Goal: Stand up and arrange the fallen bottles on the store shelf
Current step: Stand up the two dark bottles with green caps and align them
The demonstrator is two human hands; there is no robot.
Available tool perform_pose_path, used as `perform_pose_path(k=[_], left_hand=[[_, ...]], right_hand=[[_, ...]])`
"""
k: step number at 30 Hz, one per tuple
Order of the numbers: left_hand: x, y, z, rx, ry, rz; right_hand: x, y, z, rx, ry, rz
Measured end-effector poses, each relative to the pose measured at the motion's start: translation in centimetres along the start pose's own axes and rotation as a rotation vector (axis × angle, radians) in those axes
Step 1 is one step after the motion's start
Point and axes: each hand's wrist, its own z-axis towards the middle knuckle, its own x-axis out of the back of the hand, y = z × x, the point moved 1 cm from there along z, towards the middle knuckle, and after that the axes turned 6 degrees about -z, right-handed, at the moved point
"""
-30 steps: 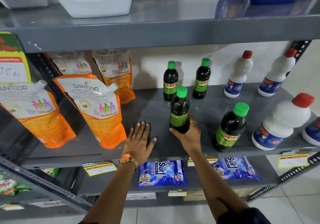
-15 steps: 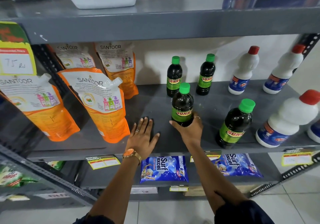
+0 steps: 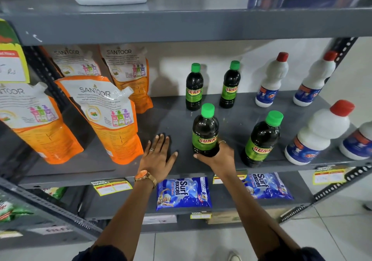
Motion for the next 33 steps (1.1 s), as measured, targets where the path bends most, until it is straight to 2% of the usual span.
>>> perform_pose_path(k=[9,13,15,18,20,24,26,29,33], left_hand=[[-0.2,-0.2,0.0,-0.014,0.011,0.011],[0.2,-0.1,-0.1,0.0,0.01,-0.114],[0.4,0.6,-1.2,0.03,0.03,-0.301],[0.2,3.5,-3.9,0.021,0.07,-0.594],[-0.3,5.4,-4.6,0.003,0.097,-0.63],[-1.3,7.5,-3.5,0.032,0.277,-0.506],[-1.7,7.9,-3.1,0.058,0.309,-0.447],[-2.1,8.0,-2.9,0.088,0.321,-0.388],[-2.0,8.2,-3.1,0.08,0.356,-0.433]], right_hand=[[0.2,0.9,-3.2,0.056,0.018,-0.023],[0.5,1.1,-4.5,0.079,0.019,0.088],[1.4,1.7,-6.3,0.055,0.148,0.204],[4.5,3.7,-9.1,0.054,0.482,0.191],[7.0,5.5,-8.9,-0.017,0.556,0.185],[10.1,6.9,-5.2,-0.066,0.308,0.068],[9.9,7.2,-3.8,-0.079,0.234,0.057],[8.8,8.1,-3.4,-0.126,0.252,0.032],[8.0,8.5,-3.3,-0.119,0.243,0.014]])
